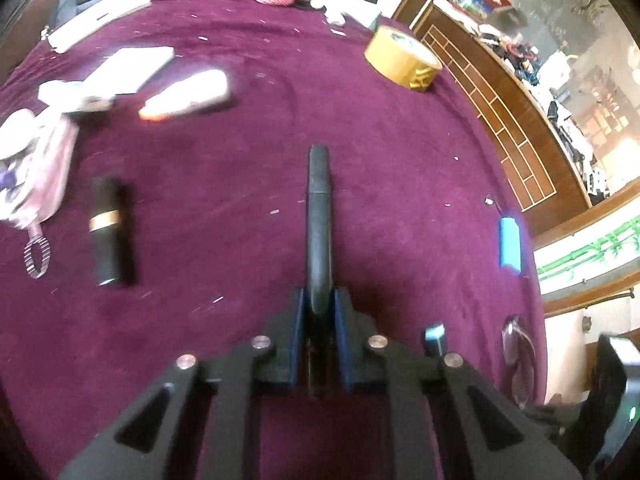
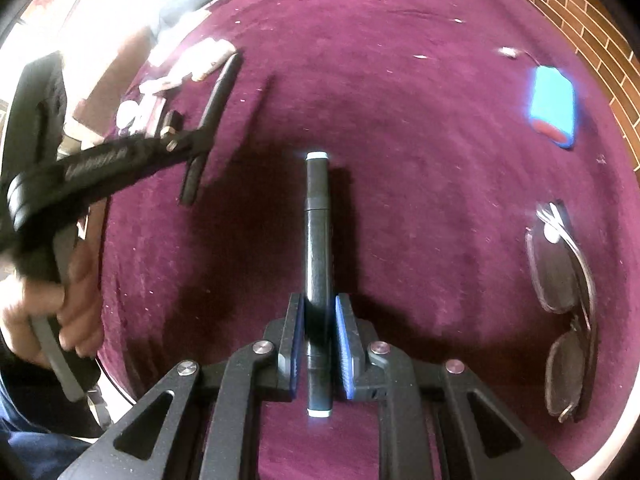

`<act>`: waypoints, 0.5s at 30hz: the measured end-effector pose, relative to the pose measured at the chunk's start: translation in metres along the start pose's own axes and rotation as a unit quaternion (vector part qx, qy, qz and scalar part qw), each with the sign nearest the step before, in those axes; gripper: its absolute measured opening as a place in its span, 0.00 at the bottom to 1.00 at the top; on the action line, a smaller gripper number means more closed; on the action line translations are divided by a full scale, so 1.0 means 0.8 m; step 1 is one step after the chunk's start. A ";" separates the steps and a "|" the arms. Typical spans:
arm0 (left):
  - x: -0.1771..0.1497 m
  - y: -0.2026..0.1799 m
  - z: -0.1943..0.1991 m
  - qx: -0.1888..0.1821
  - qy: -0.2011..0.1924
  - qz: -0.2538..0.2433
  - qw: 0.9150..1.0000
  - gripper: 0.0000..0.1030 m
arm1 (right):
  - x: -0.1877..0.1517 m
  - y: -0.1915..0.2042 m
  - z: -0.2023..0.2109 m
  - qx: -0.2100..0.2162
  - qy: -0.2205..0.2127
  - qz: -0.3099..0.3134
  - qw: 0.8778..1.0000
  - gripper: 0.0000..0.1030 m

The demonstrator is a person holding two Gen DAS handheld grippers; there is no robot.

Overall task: Organize objects
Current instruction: 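Lower both black markers into the tray and open both grippers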

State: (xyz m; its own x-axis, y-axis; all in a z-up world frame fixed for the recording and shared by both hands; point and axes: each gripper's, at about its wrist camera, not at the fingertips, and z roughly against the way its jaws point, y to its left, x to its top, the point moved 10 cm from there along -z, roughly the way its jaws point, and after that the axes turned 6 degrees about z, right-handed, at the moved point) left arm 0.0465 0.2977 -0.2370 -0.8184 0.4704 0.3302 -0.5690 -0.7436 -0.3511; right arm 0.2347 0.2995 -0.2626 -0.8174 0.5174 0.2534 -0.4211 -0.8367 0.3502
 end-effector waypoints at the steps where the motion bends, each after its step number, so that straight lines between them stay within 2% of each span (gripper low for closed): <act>1: 0.001 0.007 0.008 0.004 -0.009 -0.002 1.000 0.14 | 0.001 0.005 -0.002 0.002 0.001 0.002 1.000 0.16; 8: -0.012 0.047 0.055 0.017 -0.043 -0.009 0.999 0.14 | 0.012 0.046 -0.015 0.015 0.004 0.028 0.999 0.16; 15: -0.026 0.104 0.107 0.019 -0.070 0.025 0.997 0.14 | 0.026 0.108 -0.028 0.030 0.009 0.060 0.998 0.17</act>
State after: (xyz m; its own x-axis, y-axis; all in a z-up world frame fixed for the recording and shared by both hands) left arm 0.0228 0.1854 -0.1984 -0.8244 0.3633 0.4341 -0.5228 -0.7827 -0.3378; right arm 0.1728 0.2340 -0.2476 -0.8673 0.4111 0.2806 -0.2967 -0.8797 0.3717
